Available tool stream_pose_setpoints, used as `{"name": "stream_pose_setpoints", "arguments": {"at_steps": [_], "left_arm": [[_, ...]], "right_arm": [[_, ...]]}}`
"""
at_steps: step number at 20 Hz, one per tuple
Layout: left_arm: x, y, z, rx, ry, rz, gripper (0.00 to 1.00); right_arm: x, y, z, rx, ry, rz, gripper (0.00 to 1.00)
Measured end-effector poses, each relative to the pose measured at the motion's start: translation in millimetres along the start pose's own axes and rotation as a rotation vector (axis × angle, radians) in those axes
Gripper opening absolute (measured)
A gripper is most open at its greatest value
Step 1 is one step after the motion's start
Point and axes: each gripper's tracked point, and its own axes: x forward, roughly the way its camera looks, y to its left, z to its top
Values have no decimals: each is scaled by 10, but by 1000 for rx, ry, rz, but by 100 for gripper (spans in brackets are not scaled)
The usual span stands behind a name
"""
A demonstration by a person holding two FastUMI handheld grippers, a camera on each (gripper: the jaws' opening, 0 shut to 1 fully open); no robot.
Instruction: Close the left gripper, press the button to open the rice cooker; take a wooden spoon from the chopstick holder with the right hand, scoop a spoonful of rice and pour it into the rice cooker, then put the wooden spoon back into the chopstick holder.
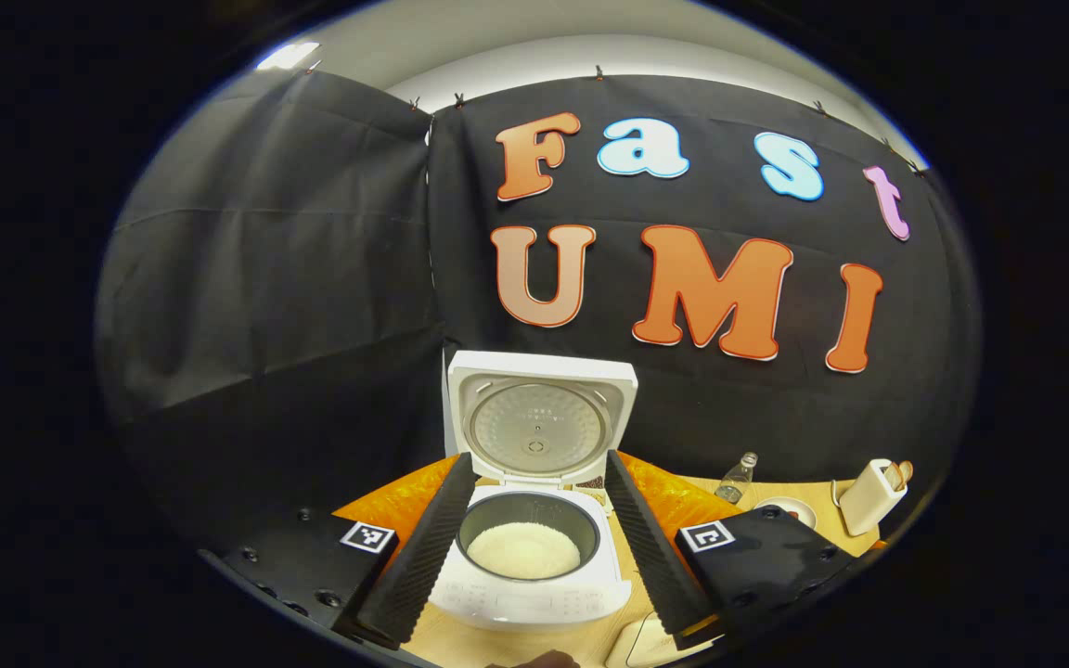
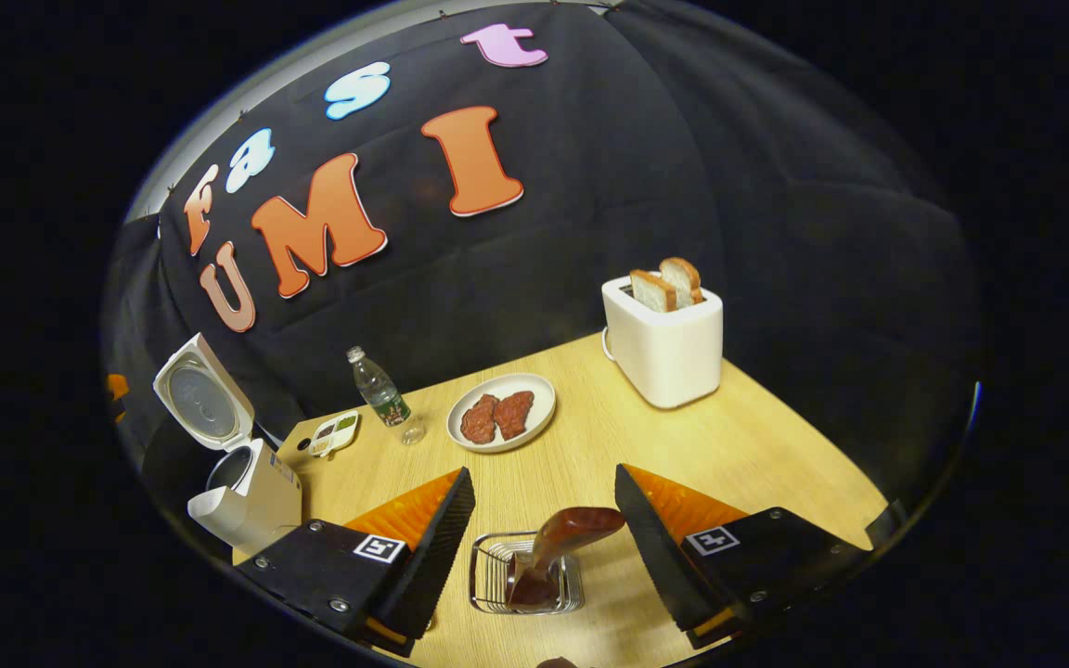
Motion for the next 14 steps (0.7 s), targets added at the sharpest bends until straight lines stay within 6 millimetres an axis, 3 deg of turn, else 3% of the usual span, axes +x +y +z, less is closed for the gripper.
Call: {"name": "stream_pose_setpoints", "arguments": {"at_steps": [3,7,10,14], "left_arm": [[423,109,193,-35,34,-11,96],[1037,73,460,-47,40,-42,97],[1559,-54,690,-56,36,-78,98],[2179,-125,690,-1,60,-60,99]], "right_arm": [[-117,230,346,-61,-71,8,94],[-214,647,706,-119,-139,44,95],[-252,938,877,-124,-162,77,95],[-245,1217,981,-160,-179,96,95]]}}
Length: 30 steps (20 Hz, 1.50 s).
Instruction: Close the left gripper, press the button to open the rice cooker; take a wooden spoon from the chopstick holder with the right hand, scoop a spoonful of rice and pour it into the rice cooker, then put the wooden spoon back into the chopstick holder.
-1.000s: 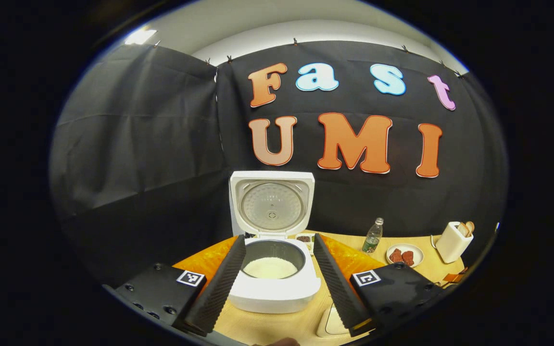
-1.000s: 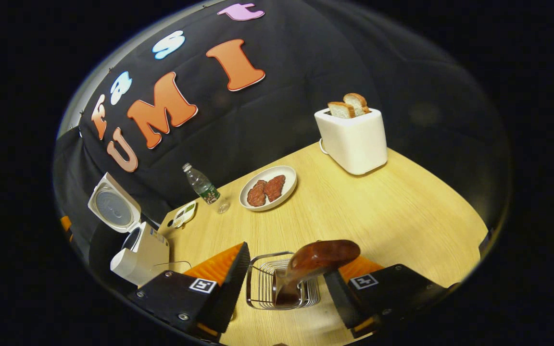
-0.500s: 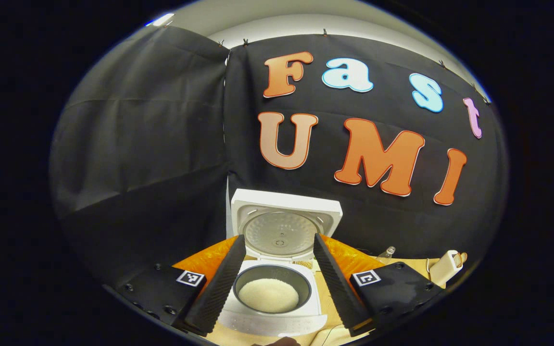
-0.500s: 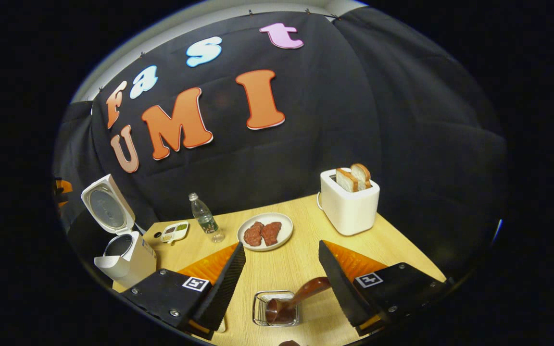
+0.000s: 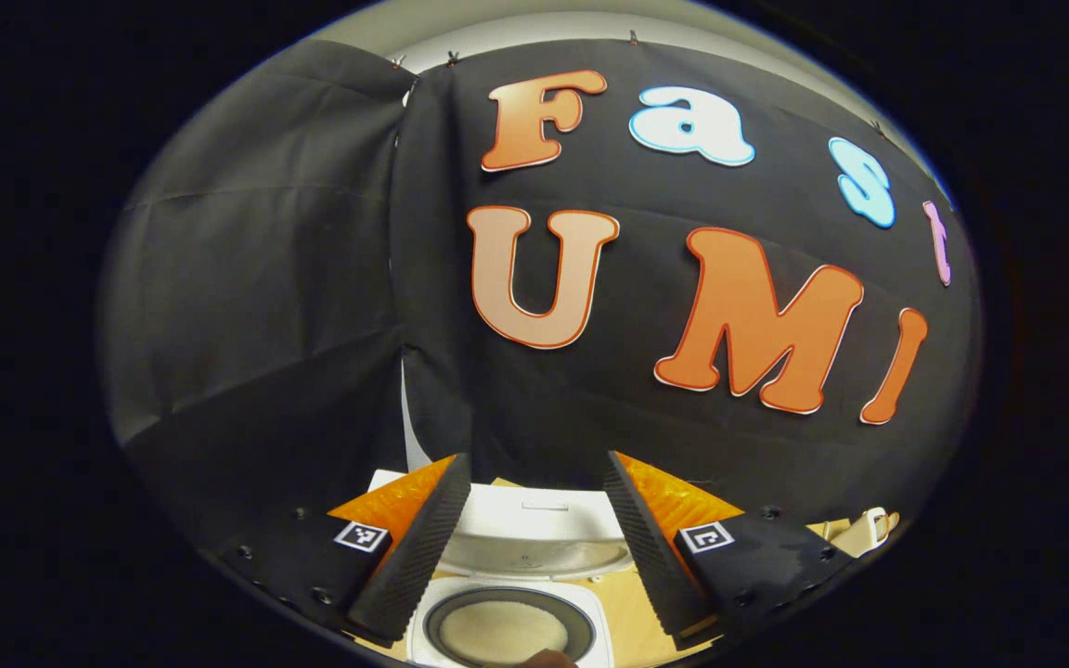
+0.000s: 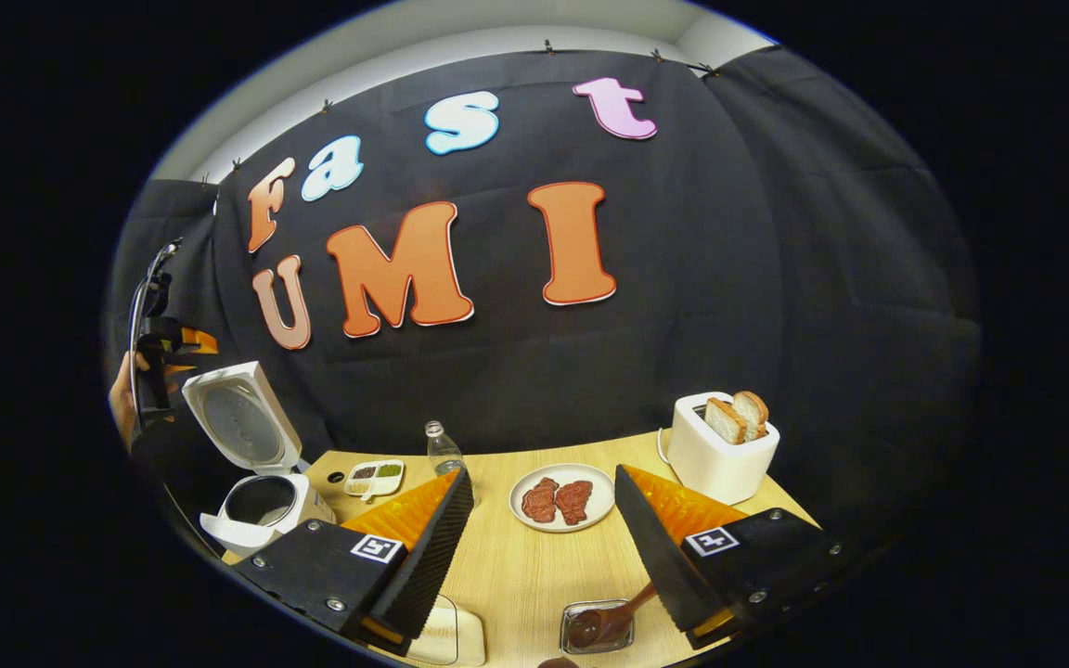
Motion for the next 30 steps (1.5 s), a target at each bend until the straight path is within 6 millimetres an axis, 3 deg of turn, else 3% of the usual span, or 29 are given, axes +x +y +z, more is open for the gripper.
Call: {"name": "stream_pose_setpoints", "arguments": {"at_steps": [4,6,7,11,16,19,20,21,23,27,30], "left_arm": [[342,92,-152,21,50,43,98],[366,201,-154,35,54,86,99],[371,211,-203,41,71,88,94],[168,212,-322,83,124,127,96],[-299,218,-606,106,147,193,96],[-543,173,-1010,95,220,175,96],[-588,148,-1211,73,257,157,96],[-679,138,-1403,50,310,146,96],[-803,98,-1743,17,393,130,96],[-982,79,-2268,57,536,116,99],[-1008,69,-2689,54,672,141,99]], "right_arm": [[98,209,-85,-16,35,28,95],[162,311,-145,-15,57,48,95],[193,358,-154,-15,63,56,95],[276,577,-161,11,66,110,95],[281,791,-273,6,92,182,95],[261,884,-298,14,100,223,95],[243,899,-312,12,101,235,100],[223,903,-313,7,99,240,95],[190,916,-344,5,98,256,95],[114,861,-432,18,107,269,95],[60,804,-490,33,120,268,95]]}}
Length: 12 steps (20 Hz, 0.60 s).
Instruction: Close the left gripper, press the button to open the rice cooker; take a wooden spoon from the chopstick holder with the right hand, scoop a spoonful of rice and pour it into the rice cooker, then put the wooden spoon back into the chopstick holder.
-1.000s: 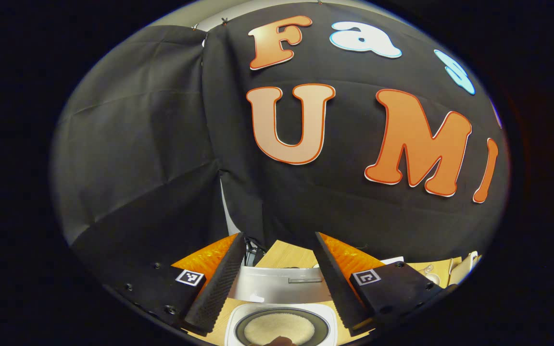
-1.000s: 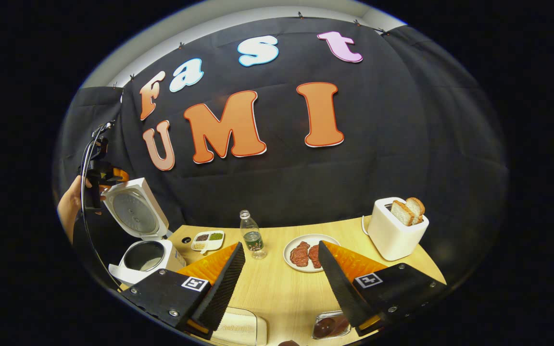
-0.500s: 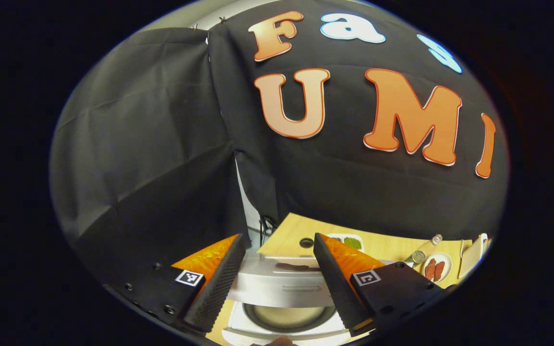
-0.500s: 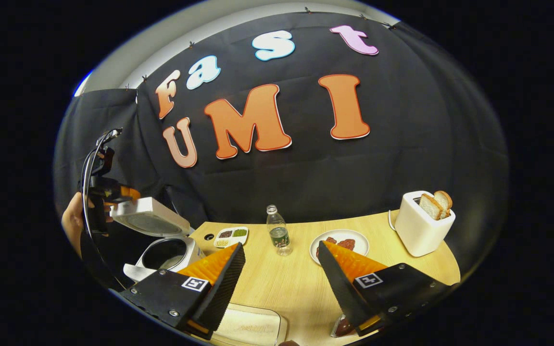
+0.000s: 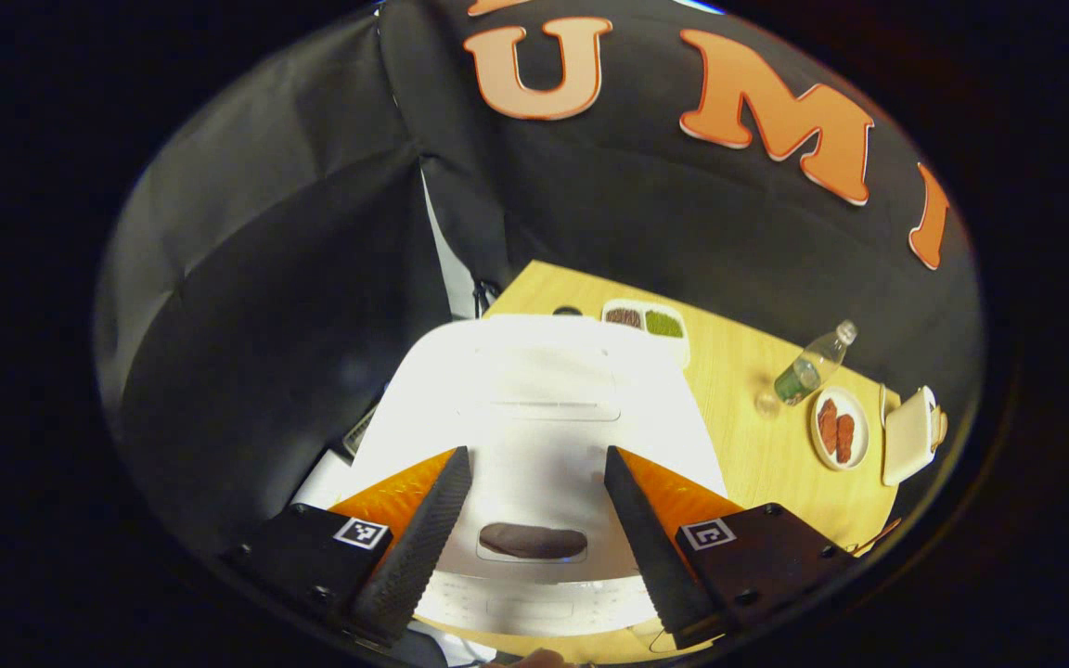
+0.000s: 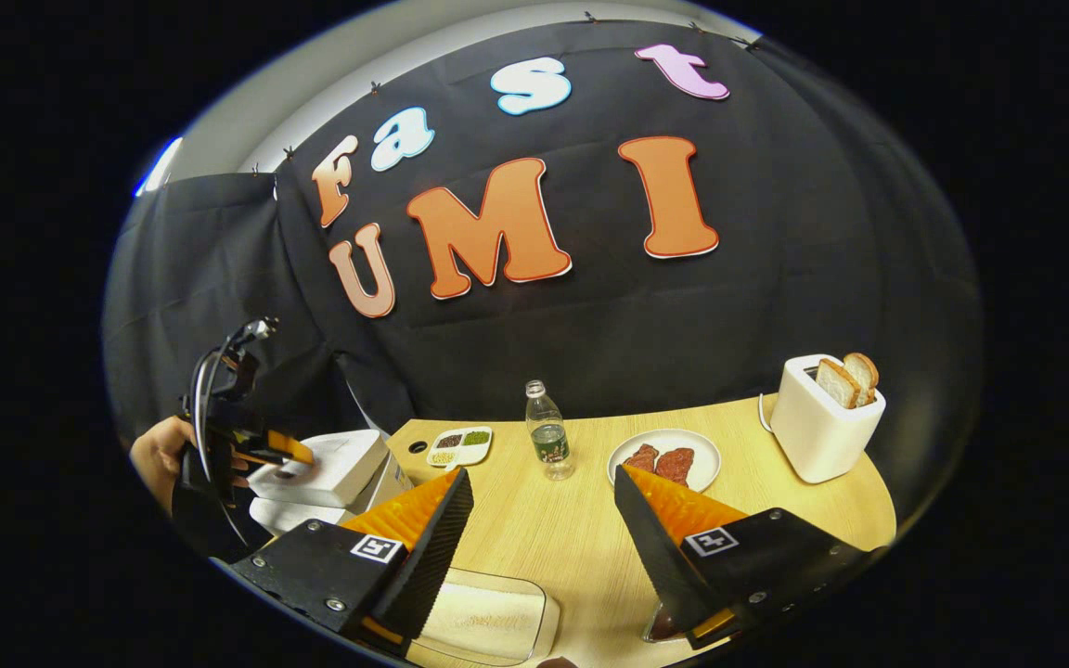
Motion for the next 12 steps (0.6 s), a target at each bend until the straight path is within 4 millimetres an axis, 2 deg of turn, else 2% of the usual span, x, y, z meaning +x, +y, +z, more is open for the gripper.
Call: {"name": "stream_pose_setpoints", "arguments": {"at_steps": [1,2,3,4,5,6,8,10,12], "left_arm": [[75,-32,-108,-16,62,0,99],[21,-45,50,-19,-6,1,99],[98,-46,-110,-30,58,10,99],[56,-3,-42,-24,18,11,99],[37,-13,-97,-22,31,13,100],[63,-2,-33,-11,-5,10,99],[83,-27,-69,6,-46,-19,99],[-28,-53,45,7,-152,-40,100],[-294,-61,207,26,-274,-52,99]], "right_arm": [[-27,-18,3,3,-2,0,95],[-44,-20,9,2,-5,0,95],[-53,-30,6,-1,-8,-2,95],[-72,-25,4,-4,-10,0,95],[-81,-13,12,-5,-12,0,95],[-83,9,22,-6,-14,6,95],[-92,45,93,-19,-29,7,95],[-94,105,194,-50,-49,10,95],[-109,195,330,-98,-79,15,95]]}}
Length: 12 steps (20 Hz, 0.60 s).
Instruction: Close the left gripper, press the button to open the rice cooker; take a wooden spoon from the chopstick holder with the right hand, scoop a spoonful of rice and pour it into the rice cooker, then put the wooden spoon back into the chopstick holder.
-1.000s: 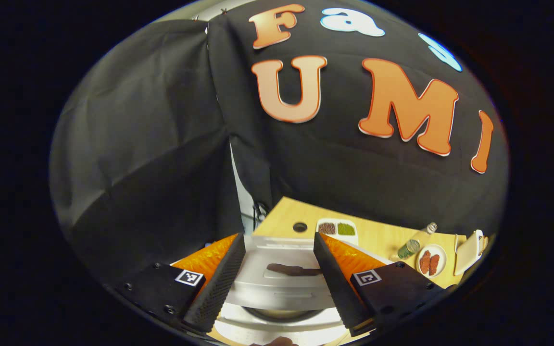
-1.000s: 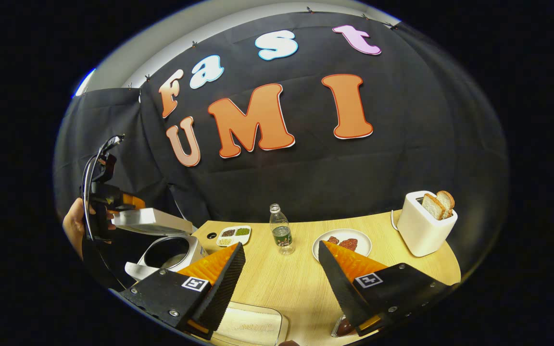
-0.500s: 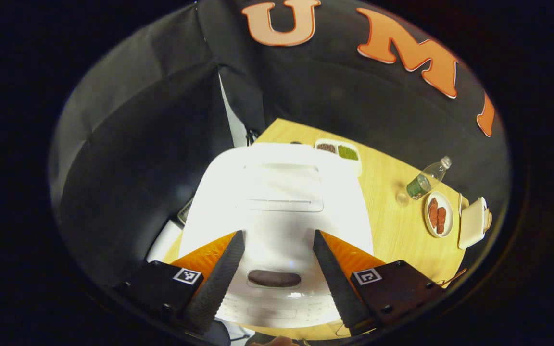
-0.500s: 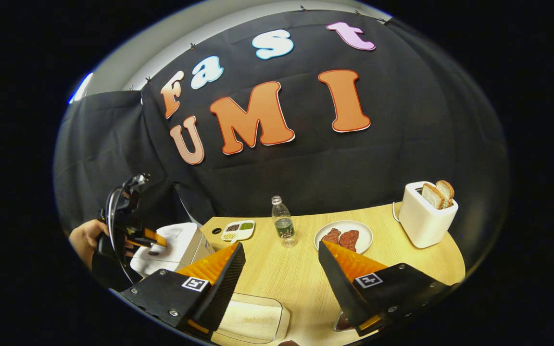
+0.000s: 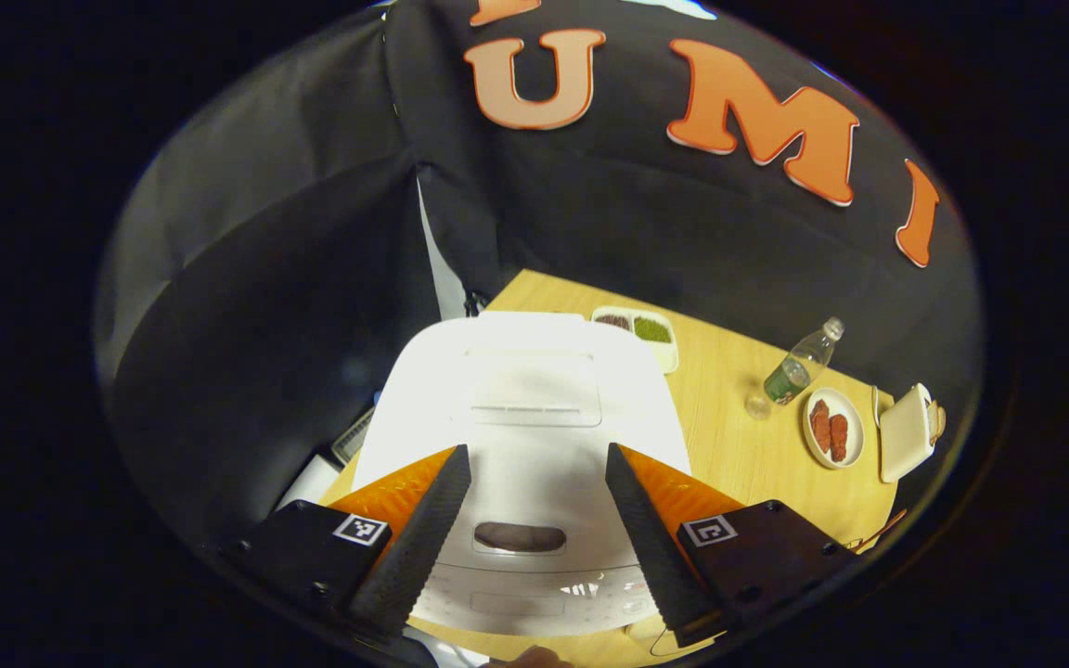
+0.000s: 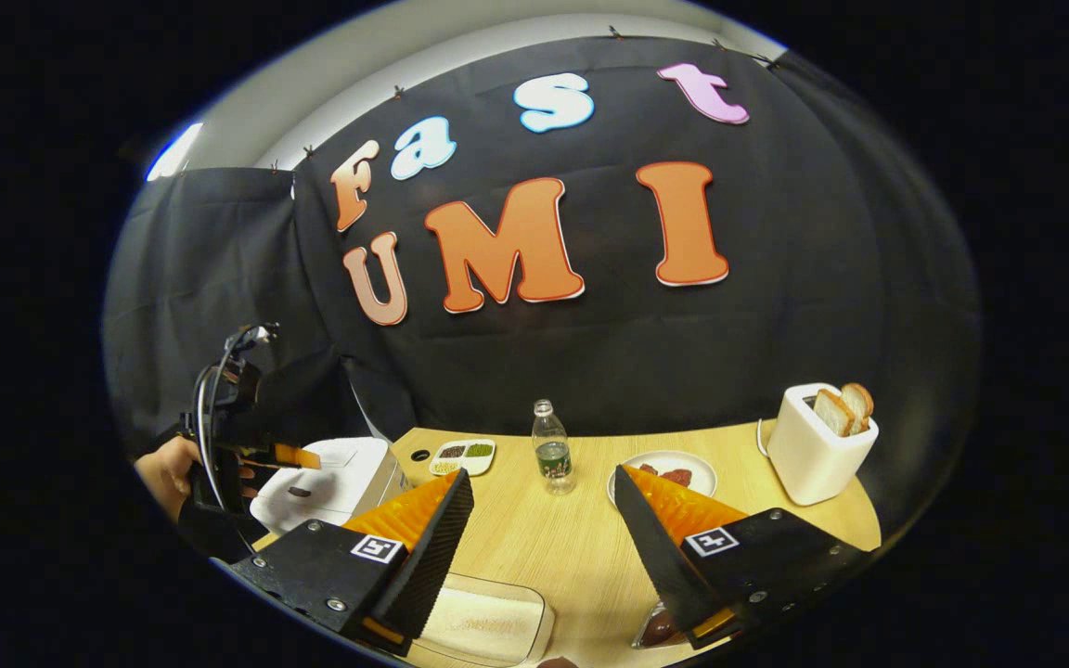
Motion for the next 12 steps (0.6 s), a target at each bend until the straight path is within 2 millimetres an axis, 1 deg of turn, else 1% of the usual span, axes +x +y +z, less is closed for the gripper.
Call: {"name": "stream_pose_setpoints", "arguments": {"at_steps": [1,3,7,8,12], "left_arm": [[-136,-6,103,15,-57,-3,100],[-442,-93,289,34,-163,-32,99],[-1106,-272,563,43,-338,-117,99],[-1302,-314,655,43,-372,-139,99],[-1783,-489,739,6,-485,-234,99]], "right_arm": [[-9,45,63,-23,-15,2,95],[-17,148,191,-66,-44,8,95],[-106,391,439,-130,-102,44,95],[-156,420,569,-138,-118,49,95],[-249,524,769,-127,-163,59,95]]}}
